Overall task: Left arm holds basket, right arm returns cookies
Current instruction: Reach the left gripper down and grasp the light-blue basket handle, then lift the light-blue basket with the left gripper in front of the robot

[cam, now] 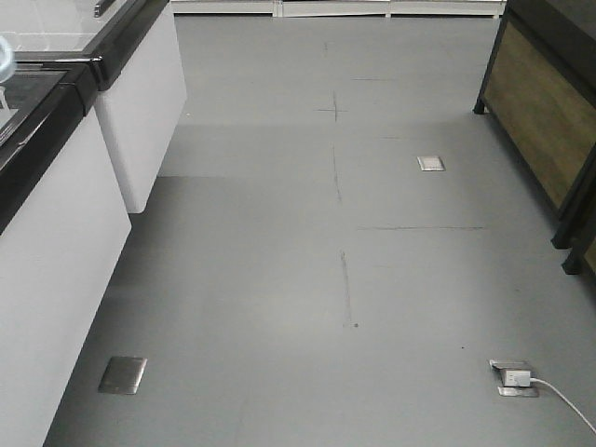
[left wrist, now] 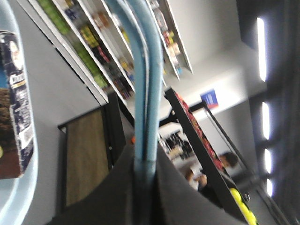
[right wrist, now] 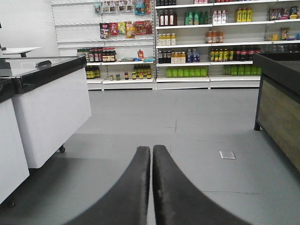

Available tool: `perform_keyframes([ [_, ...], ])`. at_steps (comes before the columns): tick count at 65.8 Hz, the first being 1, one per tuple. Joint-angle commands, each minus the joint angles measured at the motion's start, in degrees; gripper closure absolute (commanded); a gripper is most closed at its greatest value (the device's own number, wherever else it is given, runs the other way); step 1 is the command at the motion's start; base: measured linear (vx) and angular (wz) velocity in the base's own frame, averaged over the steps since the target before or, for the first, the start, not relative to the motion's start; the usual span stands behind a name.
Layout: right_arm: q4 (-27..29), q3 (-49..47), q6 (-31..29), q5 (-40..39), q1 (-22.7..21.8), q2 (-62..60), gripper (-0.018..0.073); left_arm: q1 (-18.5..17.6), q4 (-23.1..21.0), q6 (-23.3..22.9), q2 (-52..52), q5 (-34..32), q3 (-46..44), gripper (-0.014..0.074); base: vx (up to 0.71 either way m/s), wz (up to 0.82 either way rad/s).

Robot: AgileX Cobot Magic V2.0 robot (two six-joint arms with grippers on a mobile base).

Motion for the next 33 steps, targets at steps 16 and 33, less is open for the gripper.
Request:
perform_keyframes([
  [16,-0.4,0.1,-0.5,-4.0,-0.2,-0.7,0.0563,-19.9,-8.4,8.0,-10.7,1.1,8.7,0.0603,0.00,0.00],
  [33,-0.4,0.1,-0.5,-4.0,-0.2,-0.7,0.0563,-36.8,-8.4,16.1,-13.5,0.0,26.3,0.0603,0.00,0.00],
])
